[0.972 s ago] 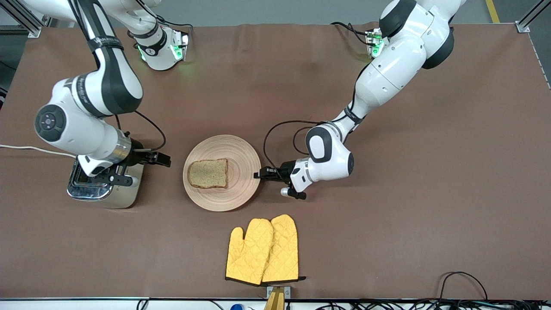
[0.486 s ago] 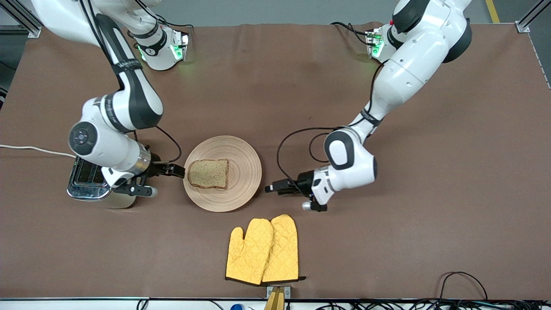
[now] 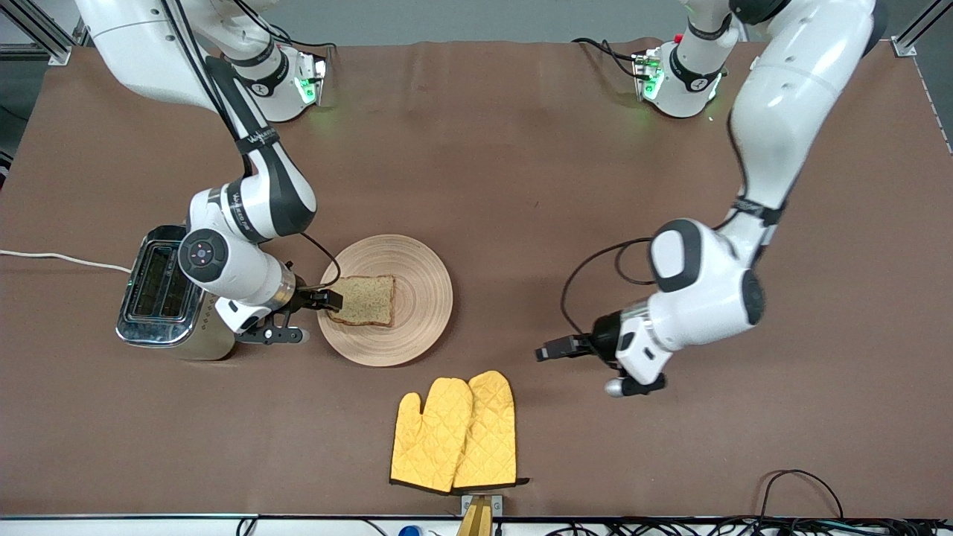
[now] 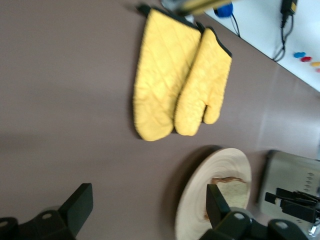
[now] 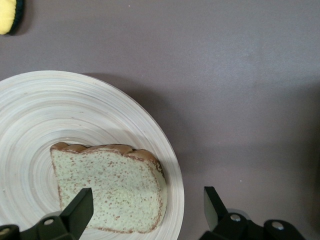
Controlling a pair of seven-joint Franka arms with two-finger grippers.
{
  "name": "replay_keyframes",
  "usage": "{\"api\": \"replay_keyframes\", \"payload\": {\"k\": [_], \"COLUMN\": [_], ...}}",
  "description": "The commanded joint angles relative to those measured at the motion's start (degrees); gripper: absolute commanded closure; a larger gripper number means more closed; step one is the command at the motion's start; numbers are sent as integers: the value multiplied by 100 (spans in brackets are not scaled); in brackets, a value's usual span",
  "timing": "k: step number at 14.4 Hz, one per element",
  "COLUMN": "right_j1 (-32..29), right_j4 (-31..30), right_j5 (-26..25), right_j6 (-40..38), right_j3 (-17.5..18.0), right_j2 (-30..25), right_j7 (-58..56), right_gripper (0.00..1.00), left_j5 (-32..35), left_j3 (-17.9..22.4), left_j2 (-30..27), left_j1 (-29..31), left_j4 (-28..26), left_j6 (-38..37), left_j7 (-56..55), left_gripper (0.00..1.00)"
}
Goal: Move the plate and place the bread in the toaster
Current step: 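Grasp the bread slice with the right gripper while the left gripper withdraws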
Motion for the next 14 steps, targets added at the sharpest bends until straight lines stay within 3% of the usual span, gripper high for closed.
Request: {"api": "replay_keyframes", "payload": {"k": [1, 4, 7, 14], "right_j1": [76, 147, 164, 261], "right_j4": [-314, -445, -604, -640], "right_j5": [-90, -107, -107, -107], "right_j6": [300, 379, 476, 494], "right_j3": [-34, -34, -34, -43], "right_j2": [-57, -22, -13, 48], "right_j7": [53, 53, 71, 80], "right_gripper": [2, 5, 8, 27], "left_j5": [717, 1805, 2484, 2504], "left_j3": [12, -5, 13, 4], "left_j2": [-846, -1619, -2279, -3484], "left_j1": [551, 1061, 1351, 2257], "left_j4": [-204, -177, 51, 60], "left_j6": [-1013, -2279, -3151, -4443], "left_j7": [-191, -164, -138, 635], "left_gripper": [0, 0, 0, 0]}}
